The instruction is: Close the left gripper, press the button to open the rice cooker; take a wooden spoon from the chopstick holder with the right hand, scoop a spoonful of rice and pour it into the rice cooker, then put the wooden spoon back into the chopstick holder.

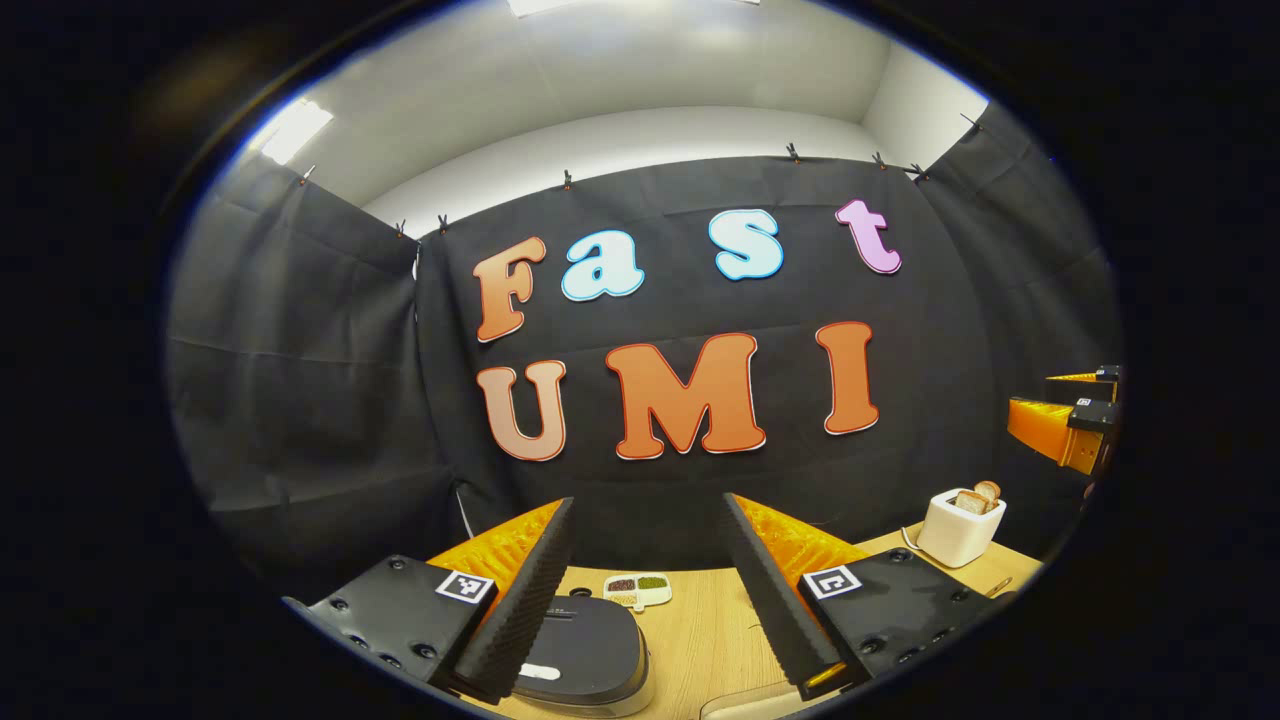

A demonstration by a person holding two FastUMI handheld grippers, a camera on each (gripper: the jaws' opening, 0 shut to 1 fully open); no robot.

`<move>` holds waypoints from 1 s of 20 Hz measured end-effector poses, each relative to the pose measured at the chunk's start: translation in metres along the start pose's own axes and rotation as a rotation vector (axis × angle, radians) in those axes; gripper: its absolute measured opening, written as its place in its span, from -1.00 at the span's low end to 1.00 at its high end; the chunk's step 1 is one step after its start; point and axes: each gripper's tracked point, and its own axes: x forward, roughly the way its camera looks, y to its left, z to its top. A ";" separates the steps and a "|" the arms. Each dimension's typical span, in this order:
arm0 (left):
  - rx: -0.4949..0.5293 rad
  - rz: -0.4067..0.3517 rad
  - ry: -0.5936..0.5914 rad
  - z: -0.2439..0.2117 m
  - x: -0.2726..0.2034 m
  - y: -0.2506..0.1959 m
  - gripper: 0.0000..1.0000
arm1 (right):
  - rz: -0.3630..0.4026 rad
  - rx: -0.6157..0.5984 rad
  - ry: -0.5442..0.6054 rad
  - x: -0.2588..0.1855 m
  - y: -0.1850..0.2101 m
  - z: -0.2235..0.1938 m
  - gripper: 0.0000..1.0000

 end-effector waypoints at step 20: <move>-0.016 -0.021 0.094 -0.031 0.007 -0.003 0.16 | -0.064 0.016 0.084 0.007 -0.026 -0.033 0.89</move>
